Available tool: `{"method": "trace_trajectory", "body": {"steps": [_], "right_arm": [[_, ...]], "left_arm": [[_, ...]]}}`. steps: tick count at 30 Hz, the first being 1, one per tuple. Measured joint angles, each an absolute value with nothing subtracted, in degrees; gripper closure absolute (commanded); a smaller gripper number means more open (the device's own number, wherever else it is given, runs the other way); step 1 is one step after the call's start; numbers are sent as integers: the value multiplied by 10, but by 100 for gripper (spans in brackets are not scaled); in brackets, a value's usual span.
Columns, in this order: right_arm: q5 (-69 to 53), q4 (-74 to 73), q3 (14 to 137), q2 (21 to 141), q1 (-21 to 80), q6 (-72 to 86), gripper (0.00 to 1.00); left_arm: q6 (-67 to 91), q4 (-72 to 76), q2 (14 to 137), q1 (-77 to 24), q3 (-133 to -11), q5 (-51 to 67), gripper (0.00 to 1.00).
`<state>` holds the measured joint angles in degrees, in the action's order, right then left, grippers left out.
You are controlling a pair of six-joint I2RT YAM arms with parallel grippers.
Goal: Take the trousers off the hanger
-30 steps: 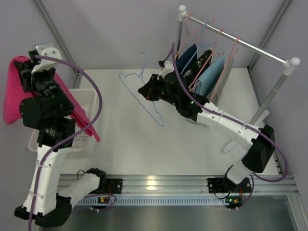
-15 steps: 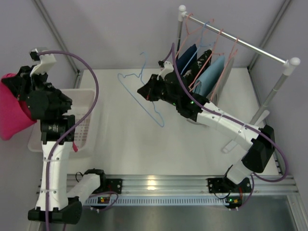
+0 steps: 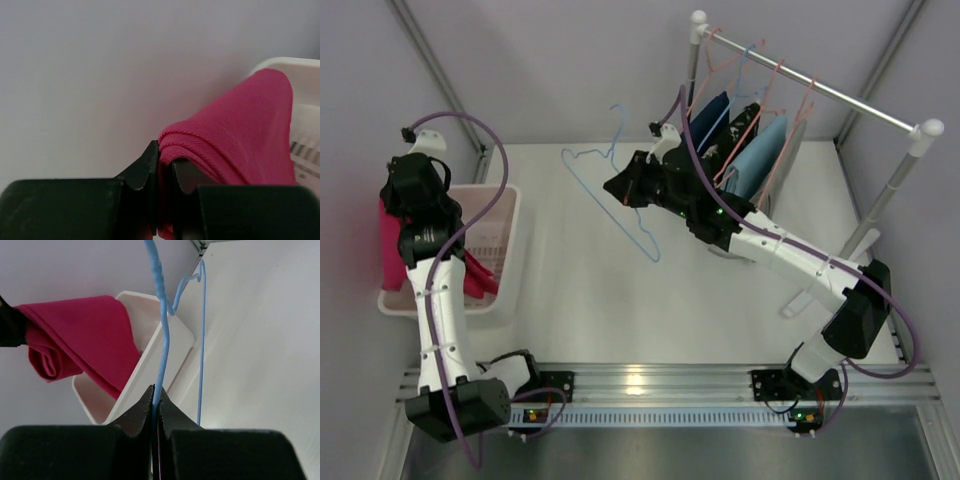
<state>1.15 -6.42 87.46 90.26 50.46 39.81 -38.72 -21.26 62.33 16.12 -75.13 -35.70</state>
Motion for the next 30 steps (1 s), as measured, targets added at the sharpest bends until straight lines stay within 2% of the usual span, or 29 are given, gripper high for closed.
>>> {"method": "trace_trajectory", "body": {"steps": [10, 14, 15, 20, 21, 22, 30], "right_arm": [[12, -64, 875, 909, 504, 400, 100], [12, -65, 875, 909, 503, 396, 100], [12, -65, 875, 909, 502, 394, 100], [11, -67, 871, 897, 501, 374, 100], [10, -69, 868, 889, 501, 369, 100], [9, -70, 864, 878, 501, 365, 100], [-28, -77, 824, 740, 500, 312, 100]], "left_arm": [[-220, -318, 694, 161, -751, -217, 100], [-176, -317, 728, 161, -735, -197, 80], [-165, -318, 735, 161, -733, -192, 66], [-117, -352, 760, 166, -746, -152, 27], [-108, -369, 765, 169, -757, -140, 17], [-99, -384, 771, 173, -771, -125, 1], [-68, -473, 748, 188, -894, -15, 1]]}}
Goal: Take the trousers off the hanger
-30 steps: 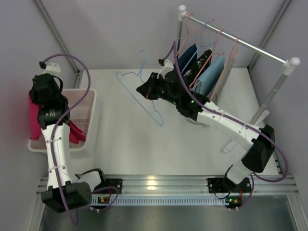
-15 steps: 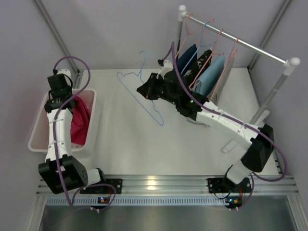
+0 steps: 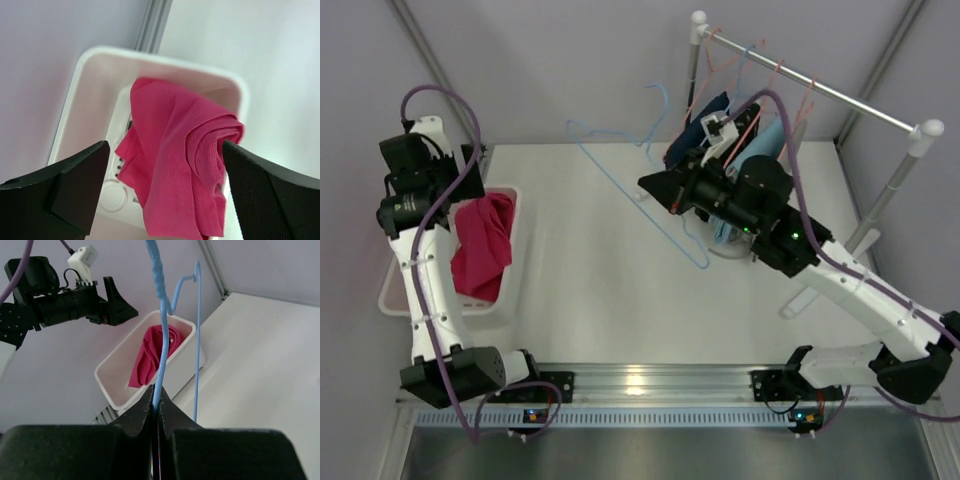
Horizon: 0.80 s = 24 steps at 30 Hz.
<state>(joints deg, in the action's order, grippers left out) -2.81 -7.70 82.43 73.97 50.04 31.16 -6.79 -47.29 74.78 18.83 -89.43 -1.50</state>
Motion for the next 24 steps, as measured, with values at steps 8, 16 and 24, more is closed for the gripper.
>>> {"method": "trace_trajectory", "body": {"steps": [8, 16, 24], "right_arm": [[-27, -86, 771, 560, 488, 239, 100], [-20, -138, 735, 406, 402, 213, 100], [48, -246, 681, 233, 317, 197, 100]], "left_arm": [[-65, -486, 654, 188, -988, 116, 1], [-45, -488, 651, 188, -988, 176, 1], [-16, -476, 665, 188, -987, 214, 1]]}}
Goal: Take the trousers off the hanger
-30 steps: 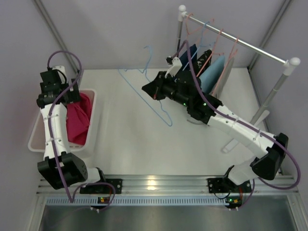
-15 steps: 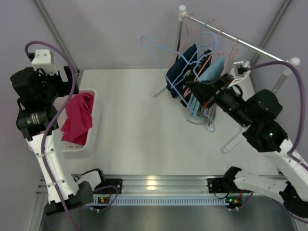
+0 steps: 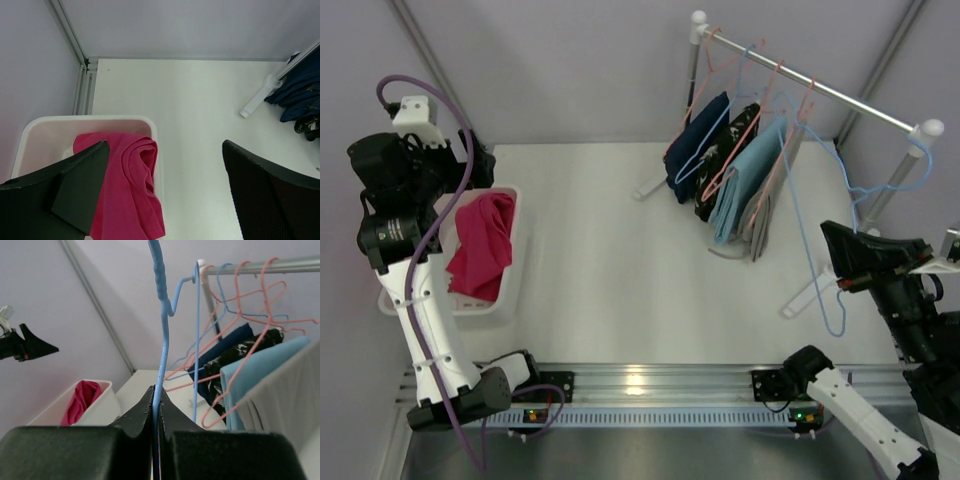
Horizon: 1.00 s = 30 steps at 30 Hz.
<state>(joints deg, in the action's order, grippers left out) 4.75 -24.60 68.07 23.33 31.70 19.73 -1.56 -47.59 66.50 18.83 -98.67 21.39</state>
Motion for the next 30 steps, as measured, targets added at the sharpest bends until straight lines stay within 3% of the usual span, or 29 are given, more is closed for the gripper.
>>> {"method": "trace_trajectory", "body": {"steps": [8, 13, 23, 30], "right_arm": [[68, -361, 652, 130, 227, 213, 100], [107, -438, 630, 128, 185, 237, 100], [163, -441, 639, 317, 182, 243, 100], [182, -394, 685, 399, 182, 226, 100]], "left_arm": [[8, -460, 668, 188, -987, 225, 1], [21, -454, 675, 188, -987, 227, 1], [24, -432, 675, 188, -984, 227, 1], [8, -412, 628, 188, -908, 234, 1]]}}
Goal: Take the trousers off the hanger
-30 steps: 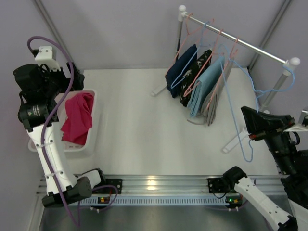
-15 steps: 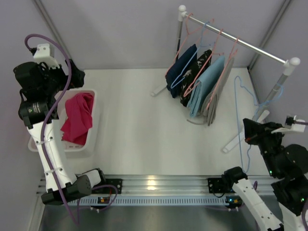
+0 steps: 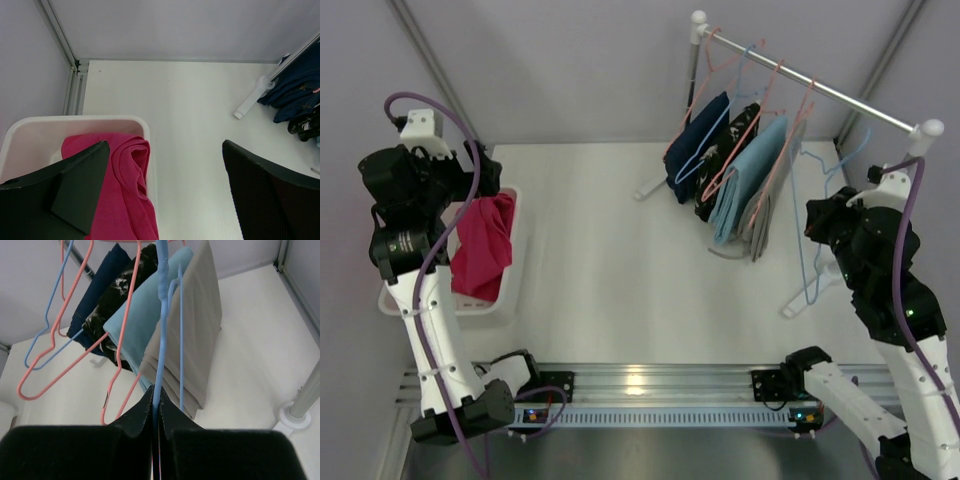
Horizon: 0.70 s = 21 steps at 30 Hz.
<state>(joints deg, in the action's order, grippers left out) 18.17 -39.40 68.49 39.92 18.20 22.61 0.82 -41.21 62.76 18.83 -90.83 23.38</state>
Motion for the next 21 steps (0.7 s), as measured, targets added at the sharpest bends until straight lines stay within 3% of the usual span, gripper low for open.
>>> {"method": "trace_trajectory", "body": {"steps": [12, 21], "right_arm": [[265, -375, 785, 435, 182, 165, 100], [296, -349, 798, 538, 180, 125, 100]], "left_arm": [[8, -381, 606, 188, -855, 246, 1], [13, -381, 599, 188, -851, 248, 1]]}}
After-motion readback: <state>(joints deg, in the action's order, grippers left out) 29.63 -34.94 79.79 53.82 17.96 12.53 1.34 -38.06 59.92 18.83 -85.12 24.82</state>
